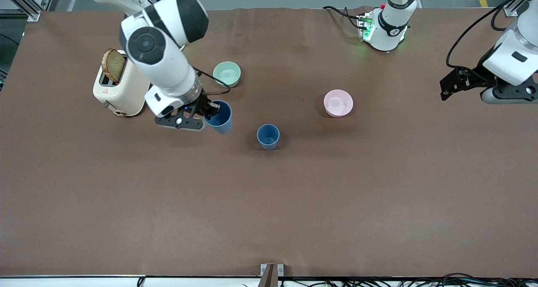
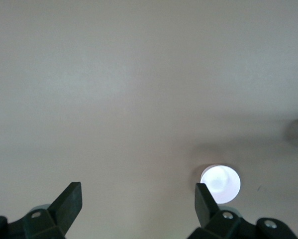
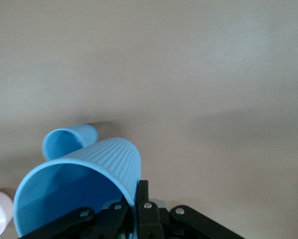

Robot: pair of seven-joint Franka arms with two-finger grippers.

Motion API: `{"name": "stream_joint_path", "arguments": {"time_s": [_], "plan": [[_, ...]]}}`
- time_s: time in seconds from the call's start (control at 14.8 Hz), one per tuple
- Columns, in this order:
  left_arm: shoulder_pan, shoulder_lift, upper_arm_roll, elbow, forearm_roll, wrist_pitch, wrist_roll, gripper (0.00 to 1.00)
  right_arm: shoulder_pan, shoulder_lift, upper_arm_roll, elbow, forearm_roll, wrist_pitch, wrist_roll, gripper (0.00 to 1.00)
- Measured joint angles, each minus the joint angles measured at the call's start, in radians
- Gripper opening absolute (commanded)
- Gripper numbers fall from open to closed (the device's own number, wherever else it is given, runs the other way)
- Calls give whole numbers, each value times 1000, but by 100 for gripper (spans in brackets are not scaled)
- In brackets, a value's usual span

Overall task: Stack blue cups with both arms
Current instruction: 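Lower the held blue cup into the center cup with the right gripper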

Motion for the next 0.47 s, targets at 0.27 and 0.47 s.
{"name": "stream_joint_path", "arguments": {"time_s": [0.27,0.47], "plan": [[-4,-6,-5,-18,-5,0,0,100,55,56,-1,6,59,82,0,1],[-2,-6,-4,-19,-42,0,0,100,94,107,-1,21,59,103,17,2]]}}
